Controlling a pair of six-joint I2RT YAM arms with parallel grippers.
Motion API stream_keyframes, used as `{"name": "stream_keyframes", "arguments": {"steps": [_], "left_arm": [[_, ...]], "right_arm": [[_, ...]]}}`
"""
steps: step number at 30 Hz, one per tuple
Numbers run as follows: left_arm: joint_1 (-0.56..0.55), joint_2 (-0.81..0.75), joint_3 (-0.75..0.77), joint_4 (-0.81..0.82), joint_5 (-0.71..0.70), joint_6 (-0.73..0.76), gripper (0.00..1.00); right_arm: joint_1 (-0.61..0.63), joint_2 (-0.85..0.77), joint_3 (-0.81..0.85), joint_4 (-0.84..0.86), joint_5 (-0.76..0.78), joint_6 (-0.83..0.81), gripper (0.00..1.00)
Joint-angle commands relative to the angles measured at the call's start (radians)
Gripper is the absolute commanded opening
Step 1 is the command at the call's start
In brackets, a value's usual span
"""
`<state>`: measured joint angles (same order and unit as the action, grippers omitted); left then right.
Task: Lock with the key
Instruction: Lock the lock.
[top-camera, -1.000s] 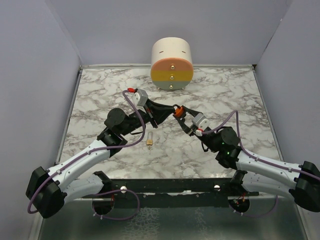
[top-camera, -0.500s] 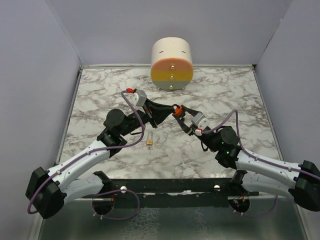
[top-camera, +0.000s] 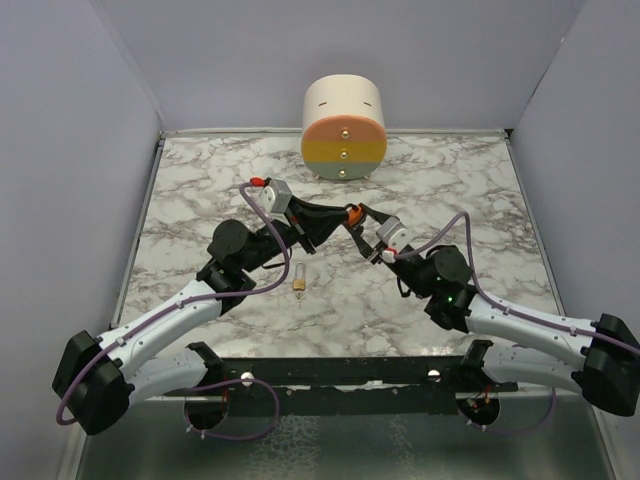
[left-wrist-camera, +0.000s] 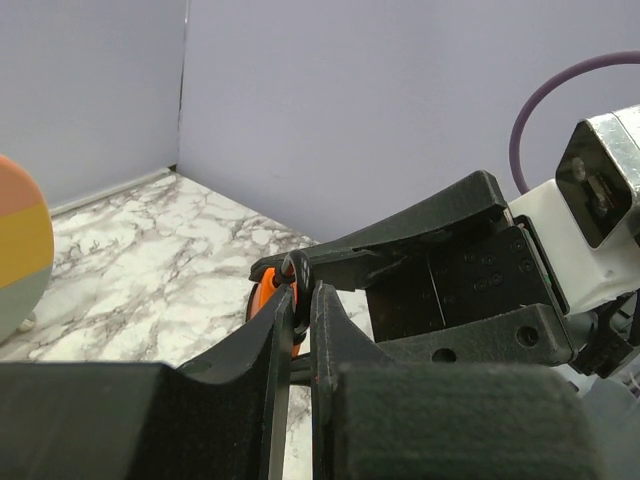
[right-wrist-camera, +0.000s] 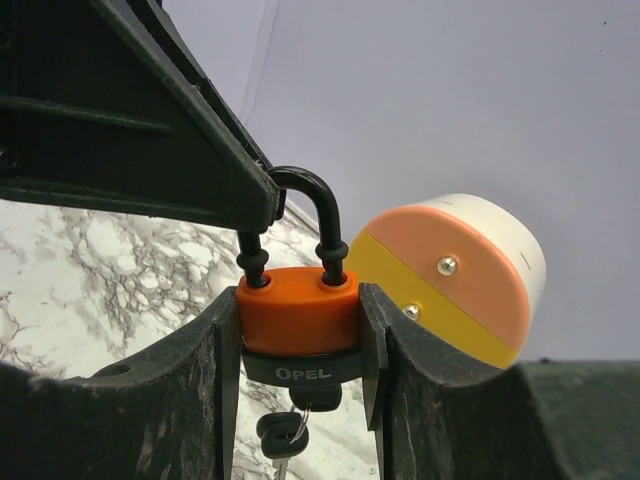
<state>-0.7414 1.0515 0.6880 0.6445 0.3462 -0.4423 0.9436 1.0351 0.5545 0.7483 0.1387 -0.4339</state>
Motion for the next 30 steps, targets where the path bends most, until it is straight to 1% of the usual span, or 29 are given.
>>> {"name": "stream_keyframes", "arguments": {"steps": [1,5,12,16,20,27,30], "left_arm": [[-0.071,0.070,-0.107,-0.310,0.149,-0.020,0.00],[-0.078,0.082,-0.124,-0.309,0.128,-0.009,0.00],[-0.079,0.128,-0.151,-0.312,0.068,0.022,0.00],[-0.078,0.140,-0.164,-0.312,0.035,0.028,0.00],[-0.078,0.096,-0.159,-0.314,0.001,0.033,0.00],[-0.079,-0.039,-0.087,-0.383,-0.147,0.098,0.00],[-0.078,-0.079,-0.044,-0.397,-0.208,0.130,0.00]], "right_arm": [[-0.010,-0.036,0.190,0.405,0.109,-0.005,0.02],[-0.003,-0.044,0.204,0.394,0.096,0.007,0.02],[0.007,-0.088,0.241,0.308,0.052,0.062,0.02],[0.010,-0.104,0.263,0.255,0.043,0.060,0.02],[0.014,-0.131,0.267,0.165,0.040,0.054,0.02],[0.014,-0.226,0.220,-0.043,0.024,0.107,0.02],[0.015,-0.258,0.187,-0.086,0.032,0.140,0.02]]}}
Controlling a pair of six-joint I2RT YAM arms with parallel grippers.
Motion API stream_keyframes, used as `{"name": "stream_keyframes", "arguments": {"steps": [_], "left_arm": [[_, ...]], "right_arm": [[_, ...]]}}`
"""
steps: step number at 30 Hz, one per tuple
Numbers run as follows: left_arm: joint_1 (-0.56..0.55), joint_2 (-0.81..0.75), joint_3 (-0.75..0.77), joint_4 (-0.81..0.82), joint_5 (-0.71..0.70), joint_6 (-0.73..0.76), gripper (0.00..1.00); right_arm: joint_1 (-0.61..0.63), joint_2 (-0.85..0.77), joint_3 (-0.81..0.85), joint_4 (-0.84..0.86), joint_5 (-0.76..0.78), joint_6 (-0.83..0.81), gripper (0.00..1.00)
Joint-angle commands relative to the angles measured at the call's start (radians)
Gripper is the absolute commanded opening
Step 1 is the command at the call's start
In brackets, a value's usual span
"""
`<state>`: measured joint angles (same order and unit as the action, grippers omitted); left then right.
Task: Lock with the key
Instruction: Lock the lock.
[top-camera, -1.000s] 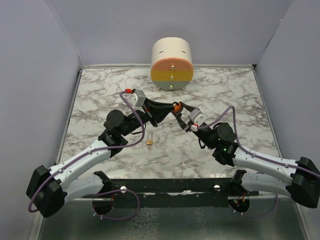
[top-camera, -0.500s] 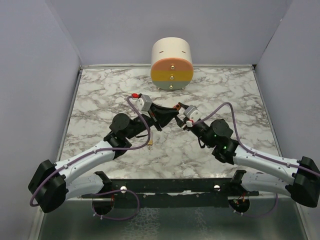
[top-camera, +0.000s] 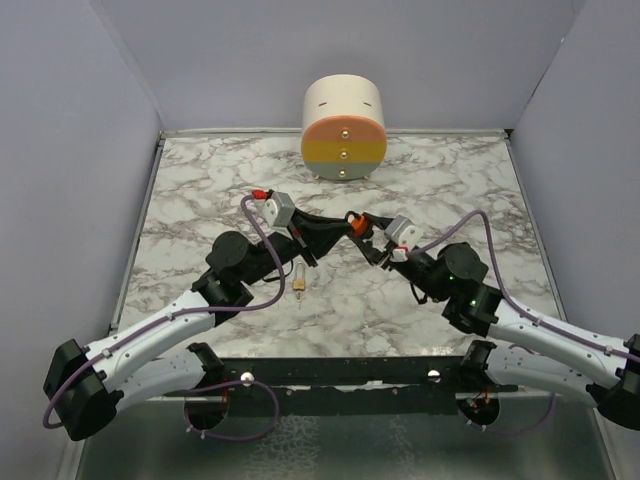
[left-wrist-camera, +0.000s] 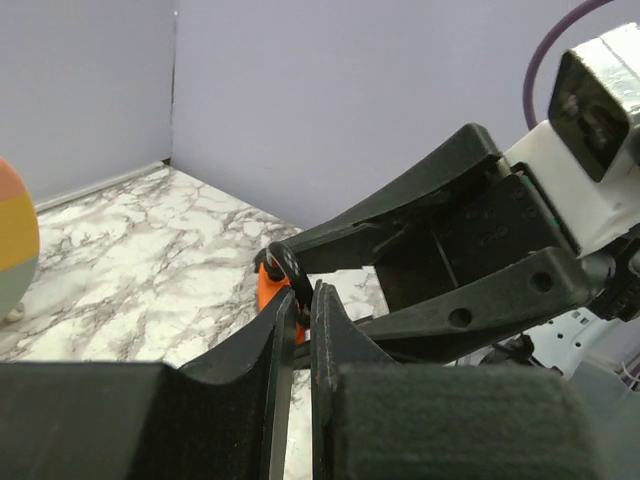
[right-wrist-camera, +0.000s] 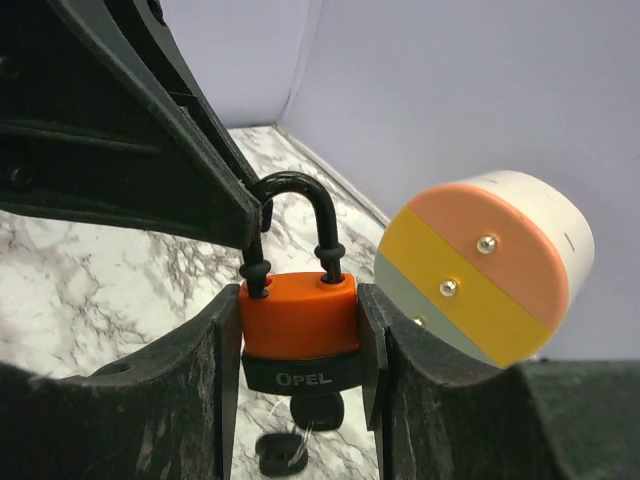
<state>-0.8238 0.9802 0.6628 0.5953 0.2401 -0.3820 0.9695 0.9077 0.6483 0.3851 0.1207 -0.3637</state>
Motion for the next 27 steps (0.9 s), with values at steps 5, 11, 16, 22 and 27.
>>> {"name": "stream_keyframes", "arguments": {"steps": [5,11,16,22,27], "left_arm": [[0.004,-0.015,0.031,-0.362,-0.129,0.104,0.00],[0.004,0.000,0.036,-0.343,-0.126,0.094,0.00],[0.005,-0.035,0.026,-0.306,-0.146,0.085,0.00],[0.005,-0.060,0.076,-0.311,-0.185,0.158,0.20],[0.006,-0.062,0.025,-0.195,-0.146,0.154,0.31]], "right_arm": [[-0.011,-0.158,0.073,0.243,0.042,0.097,0.02],[-0.011,-0.163,0.069,0.220,0.009,0.105,0.02],[-0.012,-0.159,0.042,0.202,0.007,0.102,0.01],[-0.011,-0.182,-0.031,0.187,-0.015,0.155,0.02],[-0.011,-0.197,-0.093,0.235,0.013,0.213,0.02]]}}
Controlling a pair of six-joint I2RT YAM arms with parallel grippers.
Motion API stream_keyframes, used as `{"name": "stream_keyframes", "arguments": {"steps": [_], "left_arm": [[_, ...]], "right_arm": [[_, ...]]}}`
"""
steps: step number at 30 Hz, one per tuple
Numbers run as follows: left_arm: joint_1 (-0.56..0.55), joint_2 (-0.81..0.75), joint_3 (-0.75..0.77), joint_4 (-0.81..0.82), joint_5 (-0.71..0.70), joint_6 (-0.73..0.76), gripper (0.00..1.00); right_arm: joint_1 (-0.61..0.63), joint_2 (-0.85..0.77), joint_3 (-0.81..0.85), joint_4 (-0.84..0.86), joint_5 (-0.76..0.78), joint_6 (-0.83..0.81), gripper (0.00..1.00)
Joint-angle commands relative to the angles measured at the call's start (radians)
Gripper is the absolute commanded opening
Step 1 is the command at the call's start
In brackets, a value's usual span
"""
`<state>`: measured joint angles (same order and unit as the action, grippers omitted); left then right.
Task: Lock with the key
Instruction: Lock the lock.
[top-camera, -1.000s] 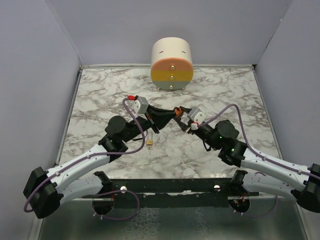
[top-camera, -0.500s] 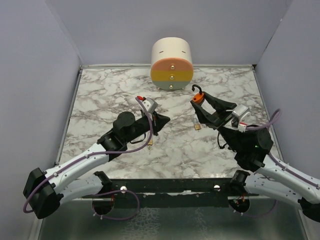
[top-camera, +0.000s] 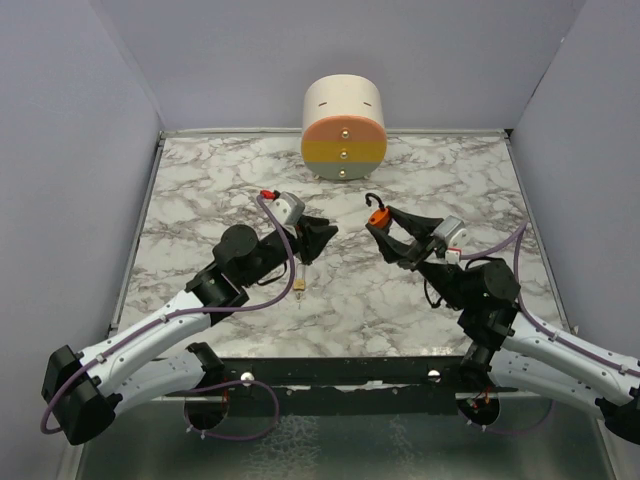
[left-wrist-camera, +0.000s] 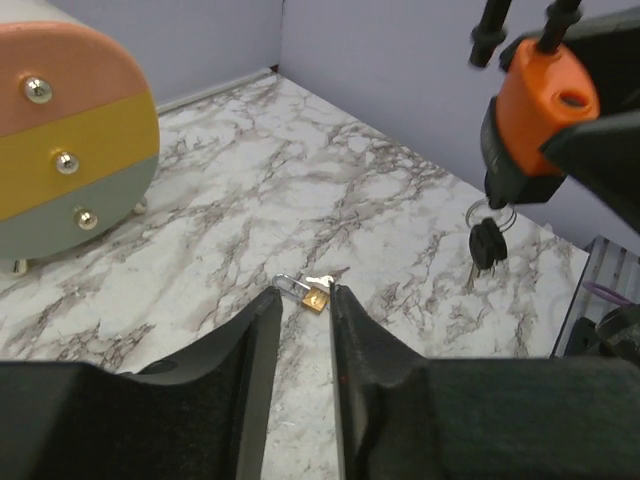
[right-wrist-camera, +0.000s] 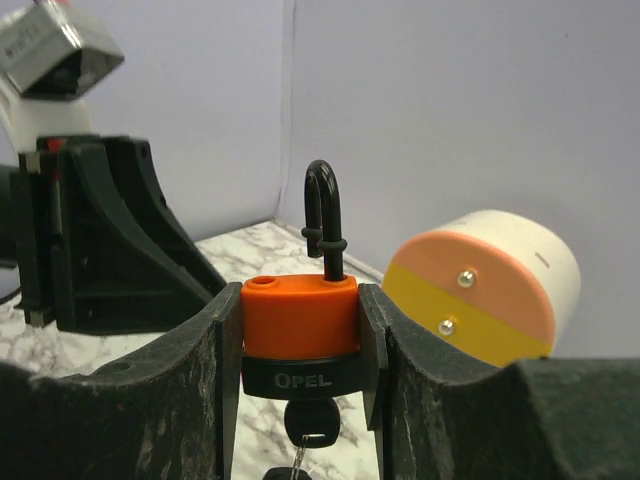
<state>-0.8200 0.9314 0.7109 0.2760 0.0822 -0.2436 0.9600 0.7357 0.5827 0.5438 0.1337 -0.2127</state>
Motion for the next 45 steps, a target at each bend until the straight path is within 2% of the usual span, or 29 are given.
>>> {"name": "stream_keyframes", "arguments": {"steps": [1,2,3,8,13,16,18,20,23,26,31,37,42,45], "left_arm": [[0.004,-0.017,-0.045,0.174,0.045,0.006,0.42],[0.002,-0.017,-0.064,0.215,0.070,-0.001,0.53],[0.002,-0.013,-0.079,0.247,0.090,-0.009,0.59],[0.001,0.025,-0.126,0.340,0.140,-0.046,0.64],[0.003,0.020,-0.144,0.371,0.085,-0.040,0.62],[0.003,-0.028,-0.132,0.370,0.033,-0.027,0.53],[0.002,-0.067,-0.116,0.358,-0.005,-0.004,0.43],[0.004,-0.097,-0.090,0.334,-0.023,0.027,0.38],[0.003,-0.109,-0.035,0.288,-0.014,0.060,0.45],[0.003,-0.089,0.012,0.263,0.059,0.097,0.52],[0.003,-0.028,0.063,0.217,0.119,0.120,0.54],[0.004,0.038,0.096,0.155,0.223,0.149,0.51],[0.003,0.028,0.090,0.124,0.332,0.194,0.63],[0.003,-0.024,0.063,0.133,0.344,0.217,0.64]], "right_arm": [[-0.001,-0.023,-0.031,0.087,0.002,0.067,0.02],[-0.001,-0.021,-0.034,0.098,0.005,0.072,0.02],[-0.001,-0.018,-0.035,0.108,0.008,0.079,0.02],[-0.002,0.006,-0.038,0.147,0.013,0.097,0.02],[-0.002,0.026,-0.046,0.152,-0.032,0.091,0.02],[-0.001,0.021,-0.053,0.115,-0.053,0.082,0.02],[-0.001,0.006,-0.072,0.101,-0.062,0.086,0.02],[-0.002,-0.017,-0.098,0.093,-0.072,0.091,0.02],[-0.001,-0.053,-0.141,0.095,-0.120,0.092,0.02],[-0.002,-0.074,-0.175,0.105,-0.173,0.082,0.02],[-0.001,-0.109,-0.214,0.123,-0.240,0.071,0.02],[-0.001,-0.133,-0.216,0.107,-0.237,0.065,0.02],[-0.001,-0.147,-0.217,0.103,-0.219,0.065,0.02],[-0.001,-0.149,-0.218,0.103,-0.214,0.065,0.02]]}}
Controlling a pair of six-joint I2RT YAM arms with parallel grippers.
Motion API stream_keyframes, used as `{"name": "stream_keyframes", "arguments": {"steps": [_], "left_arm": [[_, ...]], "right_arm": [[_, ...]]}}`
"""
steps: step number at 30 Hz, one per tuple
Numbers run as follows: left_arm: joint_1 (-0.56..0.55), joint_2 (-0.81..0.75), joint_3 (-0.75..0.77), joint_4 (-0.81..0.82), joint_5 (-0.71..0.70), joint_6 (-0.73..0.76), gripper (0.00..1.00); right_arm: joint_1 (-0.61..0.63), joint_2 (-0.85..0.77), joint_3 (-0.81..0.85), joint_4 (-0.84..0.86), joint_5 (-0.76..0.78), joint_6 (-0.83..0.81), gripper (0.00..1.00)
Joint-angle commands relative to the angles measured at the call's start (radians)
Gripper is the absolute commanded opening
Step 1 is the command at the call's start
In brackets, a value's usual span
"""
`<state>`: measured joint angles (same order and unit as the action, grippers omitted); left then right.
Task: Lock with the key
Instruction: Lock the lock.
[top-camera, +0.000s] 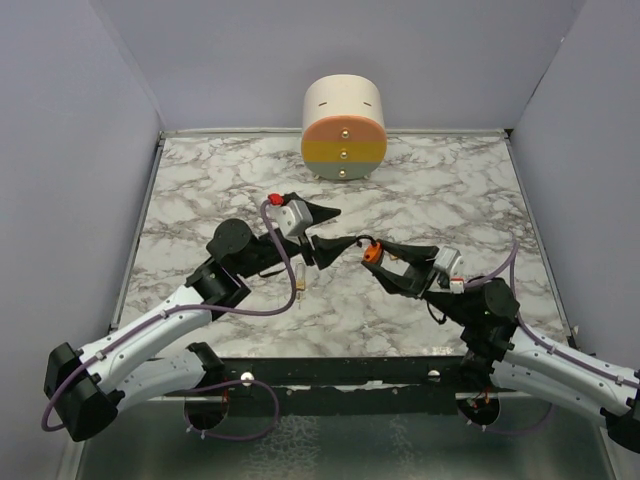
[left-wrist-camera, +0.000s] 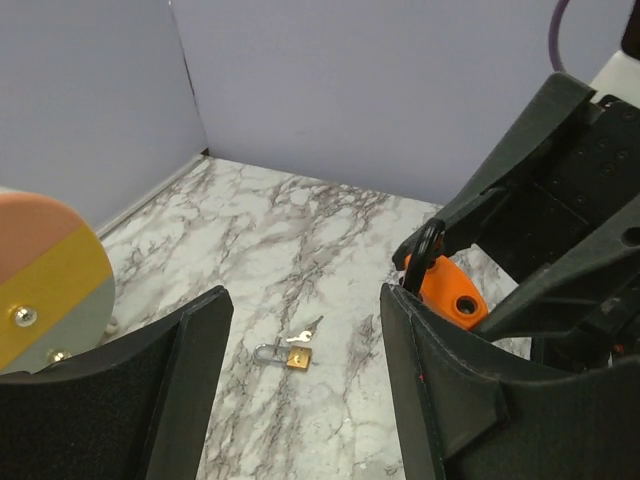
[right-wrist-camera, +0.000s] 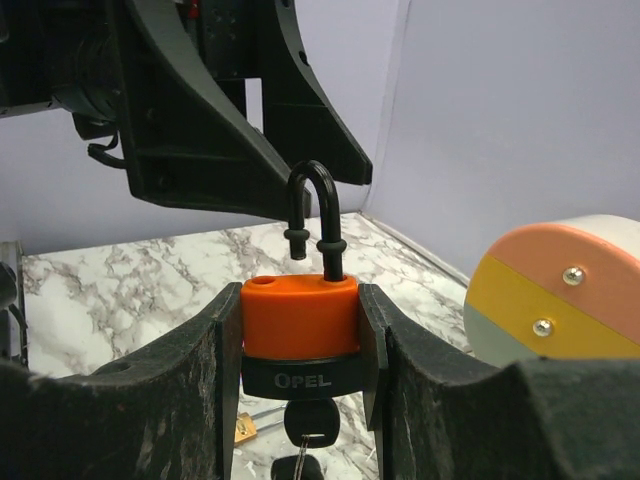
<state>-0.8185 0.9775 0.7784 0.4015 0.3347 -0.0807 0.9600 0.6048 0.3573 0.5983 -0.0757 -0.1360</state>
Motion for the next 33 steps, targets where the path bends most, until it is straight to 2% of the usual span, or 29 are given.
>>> {"name": "stream_keyframes", "arguments": {"steps": [1,6,12,24,33], "left_arm": [[0.002,-0.089,-0.016,0.015,0.094,0.061,0.65],[0.002,-0.139,-0.049,0.069,0.127,0.066,0.66],[0.002,-0.080,-0.022,0.080,0.135,0.039,0.65],[0.001,-0.021,0.011,0.089,0.197,0.031,0.44],[0.002,0.005,0.016,0.101,0.226,0.007,0.35]], "right_arm": [[-0.002,-0.015,0.007,0.050,-0.005,-0.011,0.02],[-0.001,0.005,0.010,0.057,-0.013,-0.008,0.02],[-0.002,0.018,0.017,0.068,-0.021,0.001,0.02],[-0.002,0.026,0.022,0.064,-0.013,0.007,0.02],[-0.001,0.040,0.022,0.084,-0.004,0.012,0.02]]}}
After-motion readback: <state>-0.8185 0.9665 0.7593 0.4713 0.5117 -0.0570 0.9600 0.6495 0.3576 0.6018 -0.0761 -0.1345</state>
